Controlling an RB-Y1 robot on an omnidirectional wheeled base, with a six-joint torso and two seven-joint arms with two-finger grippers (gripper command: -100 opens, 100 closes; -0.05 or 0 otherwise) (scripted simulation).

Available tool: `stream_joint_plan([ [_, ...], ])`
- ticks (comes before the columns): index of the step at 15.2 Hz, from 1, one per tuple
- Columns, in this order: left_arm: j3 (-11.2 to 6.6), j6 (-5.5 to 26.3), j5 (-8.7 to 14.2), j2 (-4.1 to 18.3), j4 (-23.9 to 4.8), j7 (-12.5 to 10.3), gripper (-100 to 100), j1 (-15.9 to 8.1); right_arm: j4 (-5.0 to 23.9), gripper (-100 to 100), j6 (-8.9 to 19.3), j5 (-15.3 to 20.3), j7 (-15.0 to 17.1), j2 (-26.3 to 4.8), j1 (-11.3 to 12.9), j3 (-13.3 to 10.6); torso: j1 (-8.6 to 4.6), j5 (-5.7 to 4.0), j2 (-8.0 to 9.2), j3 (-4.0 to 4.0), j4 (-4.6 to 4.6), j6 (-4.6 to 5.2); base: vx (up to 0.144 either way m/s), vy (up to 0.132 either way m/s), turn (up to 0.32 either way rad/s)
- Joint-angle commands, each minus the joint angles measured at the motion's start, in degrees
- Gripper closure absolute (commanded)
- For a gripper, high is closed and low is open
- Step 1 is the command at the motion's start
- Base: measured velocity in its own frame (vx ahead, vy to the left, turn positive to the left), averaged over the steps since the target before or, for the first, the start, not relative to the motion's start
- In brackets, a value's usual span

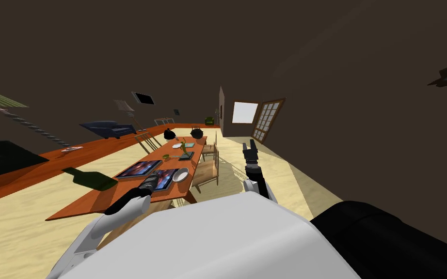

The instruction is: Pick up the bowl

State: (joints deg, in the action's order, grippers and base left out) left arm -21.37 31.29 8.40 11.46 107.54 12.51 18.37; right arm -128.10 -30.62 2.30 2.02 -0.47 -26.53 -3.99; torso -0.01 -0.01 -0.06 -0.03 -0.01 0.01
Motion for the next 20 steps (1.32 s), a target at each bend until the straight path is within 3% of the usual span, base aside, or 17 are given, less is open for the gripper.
stream_joint_plan([
  [1,-0.34,2.4,0.2,-0.1,-0.3,0.2,-100,-0.1,0.0,0,0.0,0.0,0.0,0.0,0.0,0.0,0.00,0.00,0.00,0.00,0.00,0.00,0.016,0.004,-0.052],
  [2,-1.39,4.1,0.7,-0.3,-1.5,0.8,-100,-0.7,0.0,0,0.0,0.0,0.0,0.0,0.0,0.0,0.02,0.00,0.01,0.00,0.00,-0.02,0.022,0.000,-0.129],
  [4,-1.39,6.0,0.7,-0.3,-1.5,0.8,-100,-0.7,0.0,0,0.0,0.0,0.0,0.0,0.0,0.0,0.02,0.01,-0.02,-0.01,-0.01,0.00,0.026,0.004,-0.101],
  [5,-2.42,7.6,1.2,-0.5,-2.8,1.4,-100,-1.3,0.0,0,0.0,0.0,0.0,0.0,0.0,0.0,0.03,0.01,-0.02,-0.01,-0.01,-0.03,0.028,0.004,-0.133],
  [7,-2.42,9.5,1.2,-0.5,-2.8,1.4,-100,-1.3,0.0,0,0.0,0.0,0.0,0.0,0.0,0.0,0.04,0.01,-0.04,-0.03,-0.01,-0.01,0.026,0.005,-0.089],
  [8,-3.43,10.8,1.7,-0.7,-4.0,2.0,-100,-1.9,0.0,0,0.0,0.0,0.0,0.0,0.0,0.0,0.04,0.01,-0.02,-0.01,-0.01,-0.03,0.030,0.007,-0.141],
  [10,-3.43,12.9,1.7,-0.7,-4.0,2.0,-100,-1.9,0.0,0,0.0,0.0,0.0,0.0,0.0,0.0,0.05,0.01,-0.05,-0.03,-0.01,-0.01,0.026,0.012,-0.088],
  [11,-4.42,14.7,2.1,-0.9,-5.2,2.6,-100,-2.5,0.0,0,0.0,0.0,0.0,0.0,0.0,0.0,0.05,0.01,-0.03,-0.02,-0.01,-0.03,0.026,0.010,-0.145],
  [13,-4.42,16.2,2.1,-0.9,-5.2,2.6,-100,-2.5,0.0,0,0.0,0.0,0.0,0.0,0.0,0.0,0.07,0.02,-0.04,-0.03,-0.01,-0.01,0.027,0.013,-0.090],
  [14,-5.37,18.0,2.6,-1.1,-6.3,3.1,-100,-3.0,0.0,0,0.0,0.0,0.0,0.0,0.0,0.0,0.06,0.02,-0.03,-0.02,-0.01,-0.03,0.027,0.013,-0.106],
  [16,-5.37,19.4,2.6,-1.1,-6.3,3.1,-100,-3.0,0.0,0,0.0,0.0,0.0,0.0,0.0,0.0,0.07,0.02,-0.04,-0.02,-0.01,-0.01,0.025,0.014,-0.090],
  [20,-7.17,24.5,3.5,-1.6,-8.5,4.1,-100,-4.0,0.0,0,0.0,0.0,0.0,0.0,0.0,0.0,0.07,0.02,-0.03,-0.02,-0.01,-0.03,0.027,0.017,-0.094],
])
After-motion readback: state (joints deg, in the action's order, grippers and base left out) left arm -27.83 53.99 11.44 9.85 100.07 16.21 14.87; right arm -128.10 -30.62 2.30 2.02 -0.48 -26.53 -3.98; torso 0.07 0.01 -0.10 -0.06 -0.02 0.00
